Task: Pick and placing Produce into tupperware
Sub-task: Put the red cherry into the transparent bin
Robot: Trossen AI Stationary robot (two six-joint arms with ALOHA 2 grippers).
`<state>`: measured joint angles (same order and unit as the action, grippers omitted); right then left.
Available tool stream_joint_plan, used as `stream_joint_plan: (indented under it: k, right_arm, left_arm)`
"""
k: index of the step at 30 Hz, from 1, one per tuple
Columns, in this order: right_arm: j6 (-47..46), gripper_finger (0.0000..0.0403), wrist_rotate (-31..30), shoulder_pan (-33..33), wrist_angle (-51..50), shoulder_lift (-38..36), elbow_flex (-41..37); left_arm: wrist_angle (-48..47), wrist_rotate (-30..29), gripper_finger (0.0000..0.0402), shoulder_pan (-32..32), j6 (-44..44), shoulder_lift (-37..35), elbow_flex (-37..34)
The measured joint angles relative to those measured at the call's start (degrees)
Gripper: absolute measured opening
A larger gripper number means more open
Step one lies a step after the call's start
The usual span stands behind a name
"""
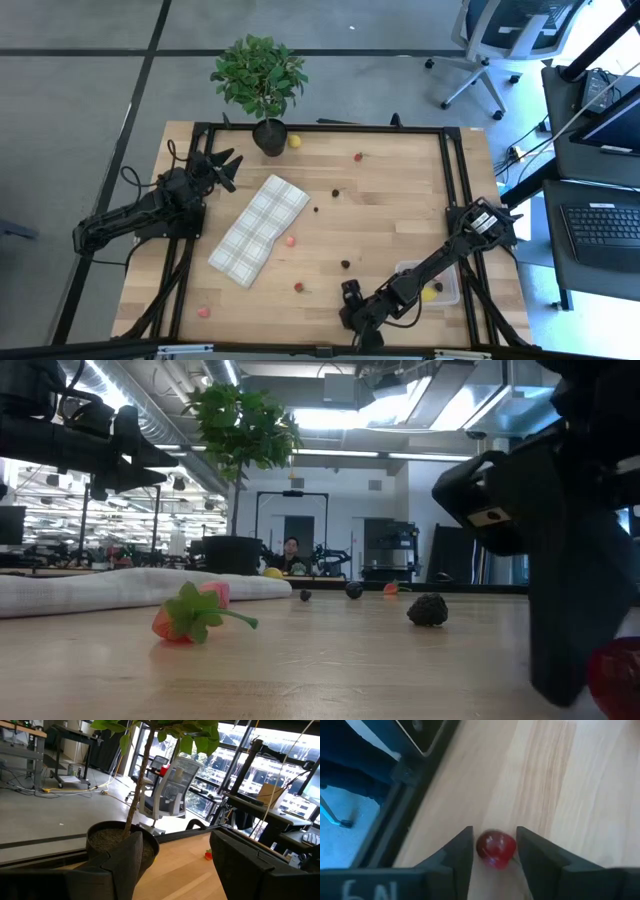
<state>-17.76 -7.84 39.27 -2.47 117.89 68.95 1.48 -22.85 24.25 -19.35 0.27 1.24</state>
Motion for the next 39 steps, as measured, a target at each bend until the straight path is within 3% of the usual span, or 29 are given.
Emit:
stream_joint_plan:
  k: [7, 16, 24, 29, 34, 39]
  right_arm:
    - [-0.17, 0.0106, 0.42, 0.0, -0.34, 0.0, 0.0]
    - [-3.44, 0.0105, 0.43, -0.56, -3.8, -2.94, 0.0]
    - [-10.82, 0.0105, 0.37, -3.15, -21.13, -14.73, 0.0]
    - [-24.8, 0.0107, 0.49, -3.76, -37.75, -23.9, 0.02]
    - [-39.9, 0.0107, 1.74, 0.32, -55.49, -32.15, 0.03]
    - [-46.76, 0.0108, 1.9, 4.7, -62.3, -35.08, 0.04]
  left_arm:
    - [0.0, 0.0, 0.0225, 0.0, 0.0, -0.01, 0.0]
    - [0.0, 0.0, 0.0225, -0.01, -0.07, 0.0, 0.0]
    - [0.0, 0.0, 0.0225, -0.02, -1.65, -0.02, 0.02]
    - [0.0, 0.01, 0.0225, 0.0, -3.04, -0.02, 0.01]
    - [0.0, 0.0, 0.0225, -0.01, -3.05, -0.01, 0.02]
    - [0.0, 0.0, 0.0225, -0.01, -3.06, -0.01, 0.0]
